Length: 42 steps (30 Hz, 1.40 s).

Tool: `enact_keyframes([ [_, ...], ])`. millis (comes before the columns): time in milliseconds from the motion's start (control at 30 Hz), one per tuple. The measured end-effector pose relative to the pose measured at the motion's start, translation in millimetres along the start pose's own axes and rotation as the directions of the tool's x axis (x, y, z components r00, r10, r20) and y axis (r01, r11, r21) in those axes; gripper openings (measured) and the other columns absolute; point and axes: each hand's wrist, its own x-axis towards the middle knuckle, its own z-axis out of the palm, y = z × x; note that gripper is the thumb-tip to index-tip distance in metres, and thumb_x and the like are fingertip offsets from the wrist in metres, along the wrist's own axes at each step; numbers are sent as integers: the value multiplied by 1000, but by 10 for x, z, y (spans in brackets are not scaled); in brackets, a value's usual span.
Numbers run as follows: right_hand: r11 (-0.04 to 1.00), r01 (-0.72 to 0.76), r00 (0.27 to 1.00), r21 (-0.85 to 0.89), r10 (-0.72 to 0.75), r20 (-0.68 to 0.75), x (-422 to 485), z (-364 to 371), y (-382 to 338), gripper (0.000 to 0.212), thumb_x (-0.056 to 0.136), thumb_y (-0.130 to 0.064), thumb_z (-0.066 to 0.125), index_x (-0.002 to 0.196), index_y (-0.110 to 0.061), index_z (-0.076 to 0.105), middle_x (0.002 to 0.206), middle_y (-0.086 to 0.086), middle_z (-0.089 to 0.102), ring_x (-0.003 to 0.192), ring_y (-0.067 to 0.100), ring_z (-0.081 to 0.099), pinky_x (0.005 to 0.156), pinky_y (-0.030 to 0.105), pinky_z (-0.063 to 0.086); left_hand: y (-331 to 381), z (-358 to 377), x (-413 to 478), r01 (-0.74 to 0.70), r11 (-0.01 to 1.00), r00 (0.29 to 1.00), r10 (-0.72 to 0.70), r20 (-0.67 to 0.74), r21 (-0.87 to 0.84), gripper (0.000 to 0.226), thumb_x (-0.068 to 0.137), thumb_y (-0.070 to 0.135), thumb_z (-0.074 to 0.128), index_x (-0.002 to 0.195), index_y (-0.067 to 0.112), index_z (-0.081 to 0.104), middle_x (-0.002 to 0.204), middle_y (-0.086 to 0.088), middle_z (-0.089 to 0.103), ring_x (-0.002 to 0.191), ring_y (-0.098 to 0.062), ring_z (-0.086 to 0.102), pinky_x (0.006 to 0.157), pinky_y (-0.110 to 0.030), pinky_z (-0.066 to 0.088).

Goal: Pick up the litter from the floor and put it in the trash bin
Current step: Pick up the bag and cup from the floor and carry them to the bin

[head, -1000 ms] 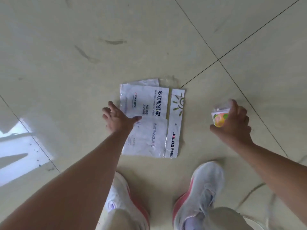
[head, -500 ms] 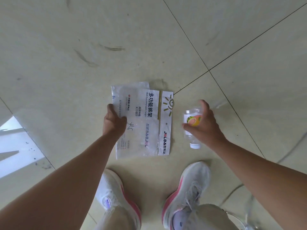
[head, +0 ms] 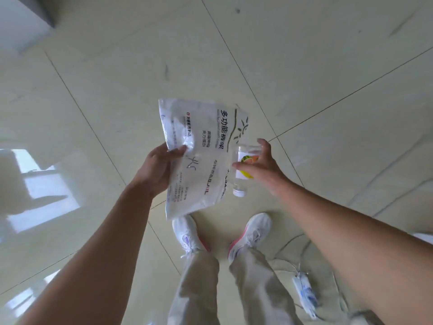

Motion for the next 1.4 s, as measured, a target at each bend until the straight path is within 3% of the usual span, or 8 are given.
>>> enact_keyframes([
  [200,980,35,996,195,-51,77,-1351,-51,-1323,78,71,-36,94,132,-32,46,127,-4,59,100,1,62,56,6,47,1107,214,-1408,-54,993,999,55,1,-101,41,97,12,62,133,-7,58,129,-29,64,113,-40,66,96,-47,53],
  [367,970,150,985,190,-162,52,-2428,7,-2439,83,68,-32,97,135,-29,48,127,-5,62,108,6,64,70,15,53,1995,533,-2517,-247,932,892,325,-314,264,20,92,9,63,110,12,72,104,-15,77,92,-31,73,82,-46,60],
  [467,960,258,966,110,-260,-3,-2796,16,-3094,88,59,-43,96,132,-33,48,118,-11,64,107,11,66,91,37,58,2571,634,-2932,-294,887,779,438,-449,356,16,95,10,59,106,16,67,92,-5,77,76,-17,73,63,-31,60],
  [567,934,357,934,5,-357,-3,-2916,-37,-3745,95,51,-57,88,132,-40,42,120,-12,64,108,11,65,92,39,56,3144,648,-3044,-276,862,719,479,-504,425,12,93,9,59,101,14,66,88,-1,75,72,-15,67,59,-26,56],
  [833,839,508,851,-195,-524,-37,-2197,-462,-5454,85,64,-52,86,132,-28,41,114,-9,64,108,21,62,95,37,50,4545,590,-2446,-187,830,706,486,-516,526,19,91,14,60,107,19,69,102,-9,76,90,-28,71,79,-40,59],
  [967,847,495,861,-195,-508,-21,-1620,-685,-6348,74,59,-61,87,116,-25,54,100,-17,61,98,16,63,75,29,46,5282,530,-2020,-176,839,677,483,-555,514,12,92,7,62,97,13,71,87,-5,75,72,-17,69,56,-24,55],
  [1100,837,486,868,-251,-496,26,-1160,-750,-7097,71,60,-62,86,113,-23,62,105,-8,65,96,16,64,71,28,46,6035,394,-1622,-140,857,657,456,-601,497,10,90,12,67,99,11,71,100,-14,76,89,-32,74,83,-46,62],
  [1400,698,602,797,-388,-557,235,-369,-294,-8806,44,64,-50,85,96,-44,55,95,-26,57,81,-10,54,60,15,38,7143,-425,-994,-133,914,590,383,-711,382,12,91,11,66,101,12,71,105,-18,75,98,-38,72,87,-51,60],
])
